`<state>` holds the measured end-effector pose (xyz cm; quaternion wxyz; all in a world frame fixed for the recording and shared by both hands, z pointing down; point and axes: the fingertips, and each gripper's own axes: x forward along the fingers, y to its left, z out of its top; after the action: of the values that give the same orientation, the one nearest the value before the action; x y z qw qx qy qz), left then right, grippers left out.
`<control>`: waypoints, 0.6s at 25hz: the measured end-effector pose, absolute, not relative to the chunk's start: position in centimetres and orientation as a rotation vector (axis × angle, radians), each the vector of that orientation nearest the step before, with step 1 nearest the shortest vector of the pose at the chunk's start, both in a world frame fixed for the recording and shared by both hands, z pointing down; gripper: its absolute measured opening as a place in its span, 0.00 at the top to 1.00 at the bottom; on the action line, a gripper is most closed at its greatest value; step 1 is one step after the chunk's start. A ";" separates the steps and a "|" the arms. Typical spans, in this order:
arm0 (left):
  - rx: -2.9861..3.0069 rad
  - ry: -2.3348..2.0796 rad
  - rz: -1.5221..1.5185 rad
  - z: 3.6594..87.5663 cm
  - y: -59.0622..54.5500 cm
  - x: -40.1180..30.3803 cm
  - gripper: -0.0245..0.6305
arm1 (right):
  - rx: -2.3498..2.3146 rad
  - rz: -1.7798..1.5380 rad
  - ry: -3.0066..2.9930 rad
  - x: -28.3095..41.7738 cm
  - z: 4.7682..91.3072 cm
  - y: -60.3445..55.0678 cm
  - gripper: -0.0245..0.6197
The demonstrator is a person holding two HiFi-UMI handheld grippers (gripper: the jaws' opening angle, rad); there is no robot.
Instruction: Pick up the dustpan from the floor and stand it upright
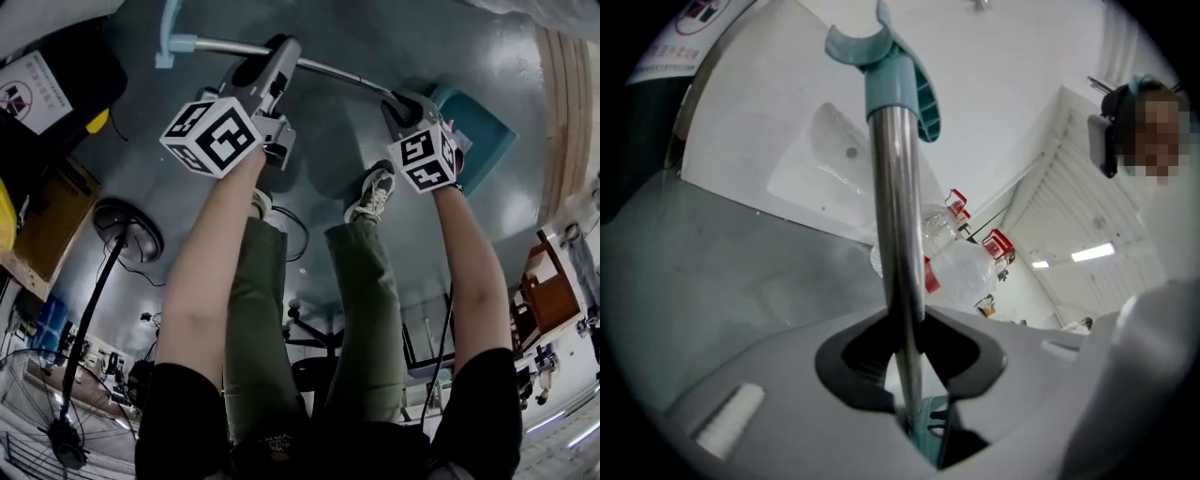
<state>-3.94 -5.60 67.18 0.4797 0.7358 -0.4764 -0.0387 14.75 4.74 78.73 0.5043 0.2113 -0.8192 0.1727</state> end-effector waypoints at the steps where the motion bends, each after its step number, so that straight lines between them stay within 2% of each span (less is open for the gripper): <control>1: 1.813 -1.154 -0.088 66.4 -6.0 -3.8 0.77 | 0.544 0.432 -1.992 14.7 77.6 4.3 0.85; 15: 2.003 -1.158 0.017 55.4 -9.8 -8.6 0.77 | 0.861 0.507 -2.159 10.0 61.9 -0.6 0.85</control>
<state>-8.59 -9.79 55.44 0.4022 0.7925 -0.4584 0.0067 9.99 -0.61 61.92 0.3718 0.3361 -0.8424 0.1978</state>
